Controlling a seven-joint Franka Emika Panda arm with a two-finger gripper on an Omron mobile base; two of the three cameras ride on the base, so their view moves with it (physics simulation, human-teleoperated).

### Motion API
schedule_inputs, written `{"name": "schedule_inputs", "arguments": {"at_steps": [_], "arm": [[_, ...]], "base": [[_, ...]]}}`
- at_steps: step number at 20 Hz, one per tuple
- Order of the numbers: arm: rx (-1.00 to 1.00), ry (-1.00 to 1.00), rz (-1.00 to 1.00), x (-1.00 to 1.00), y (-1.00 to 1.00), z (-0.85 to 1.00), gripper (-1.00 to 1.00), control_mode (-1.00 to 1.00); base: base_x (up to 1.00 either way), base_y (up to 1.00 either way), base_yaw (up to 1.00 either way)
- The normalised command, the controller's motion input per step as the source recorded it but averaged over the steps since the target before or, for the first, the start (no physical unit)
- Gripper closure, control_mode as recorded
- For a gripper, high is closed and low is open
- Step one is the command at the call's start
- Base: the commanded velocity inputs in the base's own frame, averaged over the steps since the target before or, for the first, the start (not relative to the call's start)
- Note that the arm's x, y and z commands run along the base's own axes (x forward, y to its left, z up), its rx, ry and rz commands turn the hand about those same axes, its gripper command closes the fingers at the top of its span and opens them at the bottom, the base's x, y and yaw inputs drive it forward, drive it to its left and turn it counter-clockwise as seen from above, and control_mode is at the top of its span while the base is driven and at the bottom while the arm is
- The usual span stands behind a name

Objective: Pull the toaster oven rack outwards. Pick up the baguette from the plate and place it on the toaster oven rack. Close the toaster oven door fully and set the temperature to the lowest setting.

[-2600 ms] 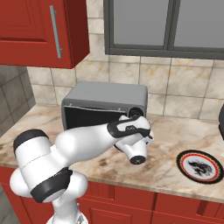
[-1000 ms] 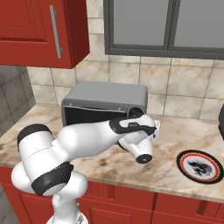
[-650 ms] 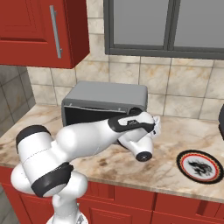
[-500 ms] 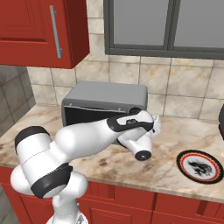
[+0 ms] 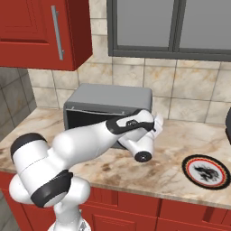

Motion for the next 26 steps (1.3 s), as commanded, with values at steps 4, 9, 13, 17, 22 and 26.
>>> {"name": "schedule_inputs", "arguments": {"at_steps": [4, 9, 13, 17, 22, 26], "arm": [[-0.25, 0.0, -0.06, 0.23, 0.0, 0.19, 1.0, -1.0], [-0.2, 0.0, -0.04, 0.2, -0.04, 0.08, 1.0, -1.0], [-0.17, 0.0, -0.03, 0.22, -0.16, 0.12, 1.0, -1.0], [-0.18, 0.0, -0.02, 0.26, -0.15, 0.14, 1.0, -1.0], [-0.19, 0.01, -0.02, 0.26, -0.15, 0.16, 1.0, -1.0], [-0.19, 0.0, -0.02, 0.2, -0.11, 0.22, 1.0, -1.0]], "base": [[0.0, 0.0, 0.0], [0.0, 0.0, 0.0], [0.0, 0.0, 0.0], [0.0, 0.0, 0.0], [0.0, 0.0, 0.0], [0.0, 0.0, 0.0]]}}
